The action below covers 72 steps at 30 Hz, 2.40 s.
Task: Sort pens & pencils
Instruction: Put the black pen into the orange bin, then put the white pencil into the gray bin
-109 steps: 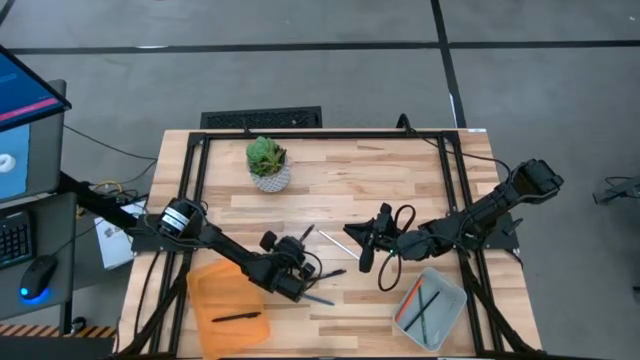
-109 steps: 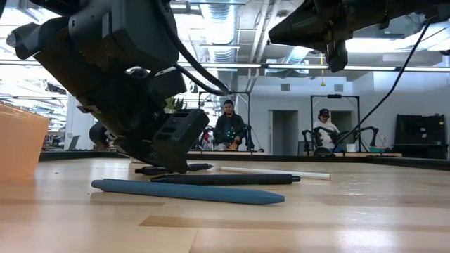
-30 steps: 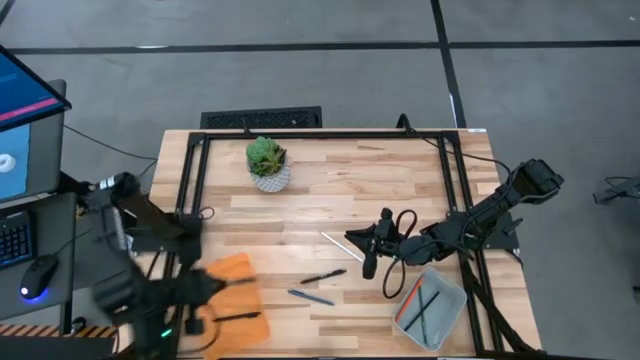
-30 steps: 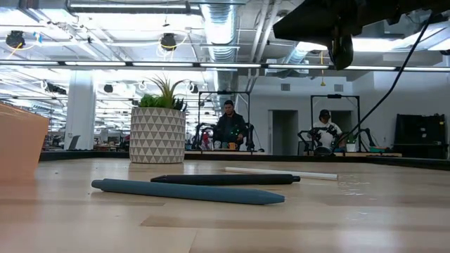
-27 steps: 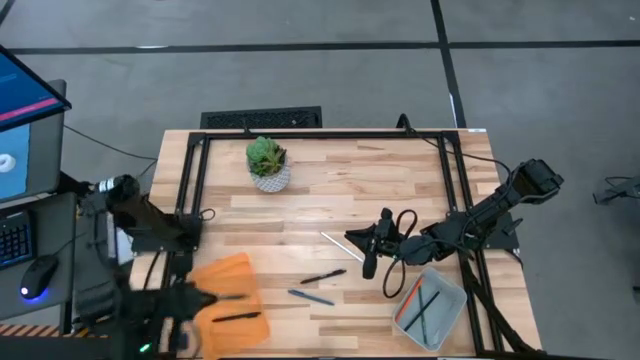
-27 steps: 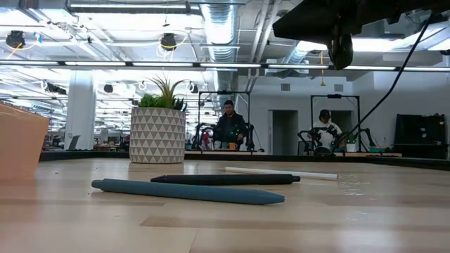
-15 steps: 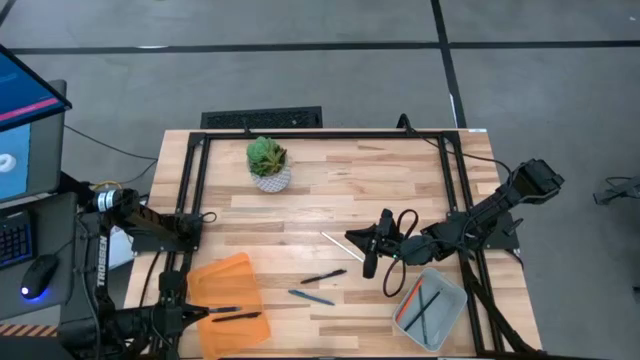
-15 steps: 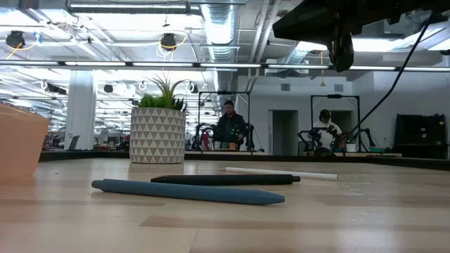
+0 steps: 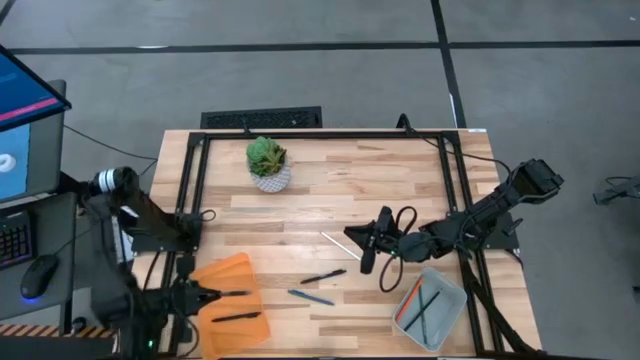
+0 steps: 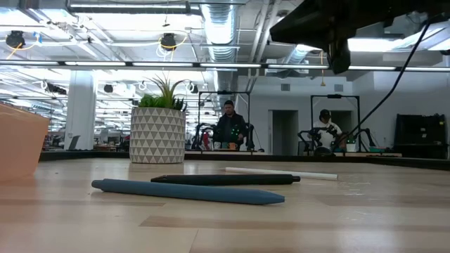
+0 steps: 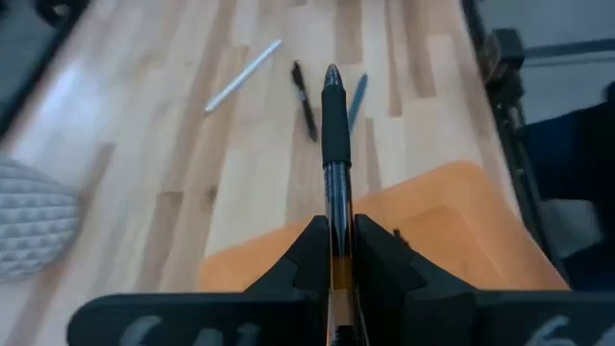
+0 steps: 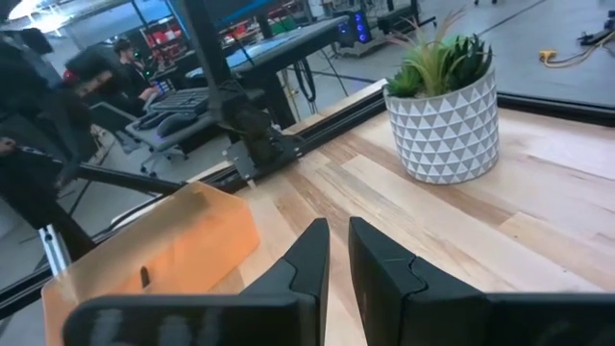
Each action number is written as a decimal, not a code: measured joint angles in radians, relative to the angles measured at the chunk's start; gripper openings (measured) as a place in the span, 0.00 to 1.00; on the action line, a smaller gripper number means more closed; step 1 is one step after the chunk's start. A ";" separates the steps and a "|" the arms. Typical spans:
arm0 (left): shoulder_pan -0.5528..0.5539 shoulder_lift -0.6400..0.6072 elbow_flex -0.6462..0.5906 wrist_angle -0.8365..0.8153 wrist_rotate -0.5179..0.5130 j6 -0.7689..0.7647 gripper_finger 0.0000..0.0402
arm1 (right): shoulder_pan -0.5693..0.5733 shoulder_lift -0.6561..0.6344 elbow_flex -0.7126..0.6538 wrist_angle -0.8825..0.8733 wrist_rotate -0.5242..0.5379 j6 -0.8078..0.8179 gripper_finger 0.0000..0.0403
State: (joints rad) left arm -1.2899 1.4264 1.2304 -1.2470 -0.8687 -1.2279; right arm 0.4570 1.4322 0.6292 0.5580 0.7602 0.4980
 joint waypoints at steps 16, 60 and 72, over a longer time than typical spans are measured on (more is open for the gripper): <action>0.047 -0.174 -0.449 0.663 0.279 0.168 0.04 | 0.001 0.000 0.000 -0.027 -0.004 0.034 0.17; 0.558 -0.179 -0.569 0.848 0.198 0.461 0.31 | 0.058 0.175 0.095 -0.303 -0.084 0.089 0.17; 0.622 -0.179 -0.569 1.077 0.331 0.711 0.31 | 0.038 0.346 0.322 -0.775 -0.229 0.299 0.17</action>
State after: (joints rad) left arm -0.6684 1.2472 0.6610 -0.1699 -0.5381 -0.5164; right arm 0.4949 1.7780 0.9511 -0.2168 0.5313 0.7965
